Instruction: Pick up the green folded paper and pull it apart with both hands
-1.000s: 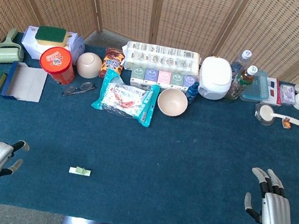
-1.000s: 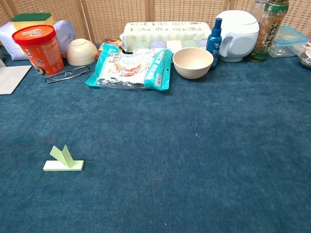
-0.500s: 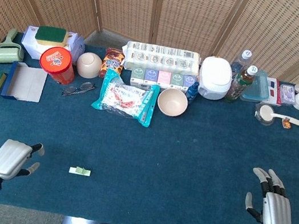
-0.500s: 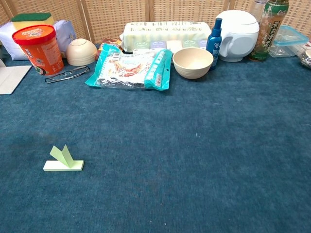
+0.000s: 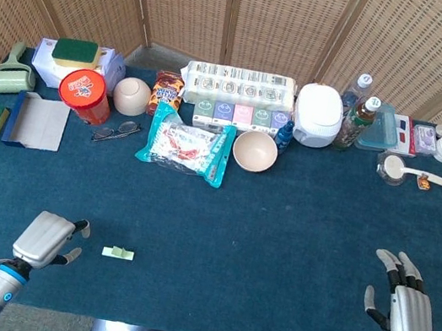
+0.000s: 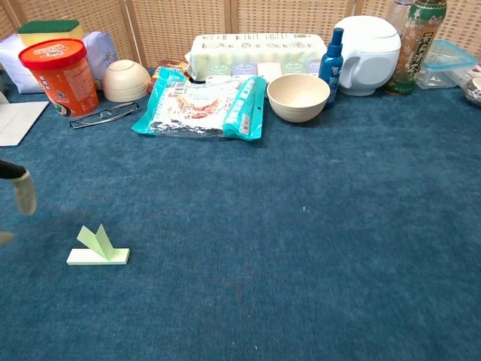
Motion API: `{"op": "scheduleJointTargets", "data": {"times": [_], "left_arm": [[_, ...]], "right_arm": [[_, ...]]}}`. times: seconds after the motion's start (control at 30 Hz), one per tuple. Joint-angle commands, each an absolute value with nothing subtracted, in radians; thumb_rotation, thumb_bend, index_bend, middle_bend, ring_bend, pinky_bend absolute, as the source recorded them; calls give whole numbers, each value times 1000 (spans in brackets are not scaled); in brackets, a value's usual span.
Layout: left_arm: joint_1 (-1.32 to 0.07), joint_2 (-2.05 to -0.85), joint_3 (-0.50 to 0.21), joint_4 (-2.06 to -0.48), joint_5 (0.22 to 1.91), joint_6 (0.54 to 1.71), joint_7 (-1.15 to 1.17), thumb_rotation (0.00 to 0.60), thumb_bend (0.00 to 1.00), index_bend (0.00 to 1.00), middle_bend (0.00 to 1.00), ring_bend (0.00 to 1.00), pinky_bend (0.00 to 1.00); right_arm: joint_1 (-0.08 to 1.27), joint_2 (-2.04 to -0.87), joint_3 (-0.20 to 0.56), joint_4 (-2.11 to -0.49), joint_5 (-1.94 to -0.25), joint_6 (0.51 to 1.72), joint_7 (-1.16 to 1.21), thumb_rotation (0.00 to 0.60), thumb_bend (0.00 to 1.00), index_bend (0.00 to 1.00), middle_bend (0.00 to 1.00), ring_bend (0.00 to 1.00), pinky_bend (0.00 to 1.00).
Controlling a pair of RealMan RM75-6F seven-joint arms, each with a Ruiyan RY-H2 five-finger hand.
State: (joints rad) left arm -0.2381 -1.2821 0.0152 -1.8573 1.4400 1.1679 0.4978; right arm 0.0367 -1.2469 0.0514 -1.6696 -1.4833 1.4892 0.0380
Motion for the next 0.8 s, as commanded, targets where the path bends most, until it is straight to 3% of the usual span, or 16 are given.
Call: {"op": "scheduleJointTargets", "data": {"times": [0.03,0.8], "left_arm": [[-253,-1308,17,-1842,1429,1150,512,600,274,447,1000,1000,1000],[-311,-1443,19,-1780,1328,1113,617,600,274,447,1000,1000,1000]], "right_arm": [[35,-1245,51,-1670,-1482,1491,38,600,531,146,202,61,114],[26,-1240,49,-1669,-1474,1490,39,600,531,135,202,61,114]]}}
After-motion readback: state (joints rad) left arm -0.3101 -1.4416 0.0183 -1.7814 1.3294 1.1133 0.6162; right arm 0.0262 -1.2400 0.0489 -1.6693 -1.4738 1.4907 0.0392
